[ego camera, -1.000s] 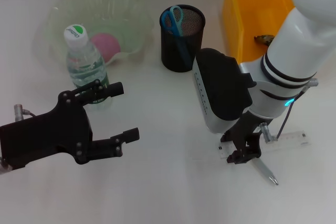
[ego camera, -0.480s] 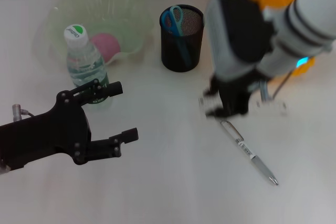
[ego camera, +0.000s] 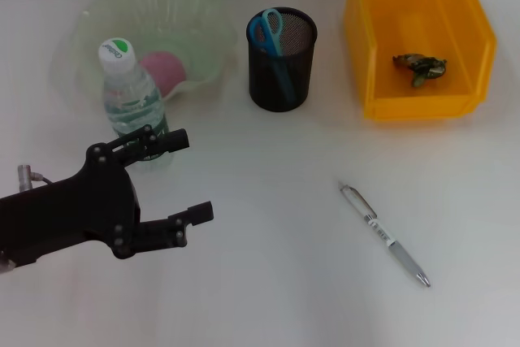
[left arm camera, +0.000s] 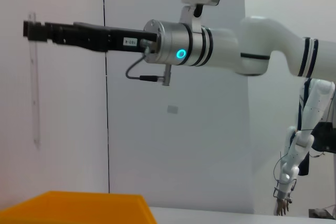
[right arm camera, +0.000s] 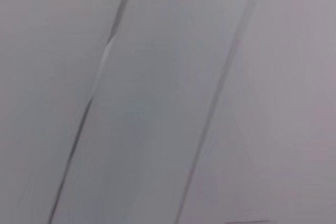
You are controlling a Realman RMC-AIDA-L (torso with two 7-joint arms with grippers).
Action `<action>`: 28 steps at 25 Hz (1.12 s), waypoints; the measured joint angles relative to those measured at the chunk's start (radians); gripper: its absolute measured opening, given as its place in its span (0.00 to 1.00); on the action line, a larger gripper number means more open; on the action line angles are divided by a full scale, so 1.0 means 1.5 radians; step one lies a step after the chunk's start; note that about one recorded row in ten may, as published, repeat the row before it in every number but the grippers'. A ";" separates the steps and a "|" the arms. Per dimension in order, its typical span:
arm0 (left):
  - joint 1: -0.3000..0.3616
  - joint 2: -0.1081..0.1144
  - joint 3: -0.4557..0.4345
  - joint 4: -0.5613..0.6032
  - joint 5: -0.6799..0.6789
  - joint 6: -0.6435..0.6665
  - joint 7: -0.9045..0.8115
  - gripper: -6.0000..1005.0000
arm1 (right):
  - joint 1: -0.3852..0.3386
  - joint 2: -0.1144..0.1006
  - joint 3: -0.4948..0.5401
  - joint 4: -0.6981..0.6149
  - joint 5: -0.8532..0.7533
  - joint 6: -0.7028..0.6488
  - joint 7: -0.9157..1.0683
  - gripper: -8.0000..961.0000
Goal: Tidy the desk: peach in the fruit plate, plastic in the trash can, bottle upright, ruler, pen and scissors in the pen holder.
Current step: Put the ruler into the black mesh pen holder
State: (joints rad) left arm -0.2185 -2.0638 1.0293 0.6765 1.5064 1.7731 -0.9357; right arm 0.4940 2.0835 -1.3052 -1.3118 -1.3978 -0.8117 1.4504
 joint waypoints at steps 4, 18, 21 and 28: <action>0.001 -0.001 0.000 0.000 0.000 0.001 0.002 0.86 | 0.047 -0.001 0.002 0.198 0.233 -0.025 -0.171 0.40; 0.002 -0.001 0.002 0.002 -0.001 0.011 0.008 0.86 | 0.121 0.004 -0.003 0.489 0.401 -0.140 -0.256 0.40; 0.002 -0.001 0.004 0.002 -0.001 0.011 0.009 0.86 | 0.132 0.005 -0.004 0.530 0.402 -0.147 -0.265 0.40; 0.002 -0.002 0.005 -0.002 -0.001 0.010 0.009 0.86 | 0.143 0.004 -0.004 0.555 0.398 -0.148 -0.277 0.40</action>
State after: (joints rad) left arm -0.2154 -2.0662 1.0374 0.6734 1.5047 1.7880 -0.9217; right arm 0.7084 2.0898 -1.3119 -0.4786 -0.8005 -1.0337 1.0355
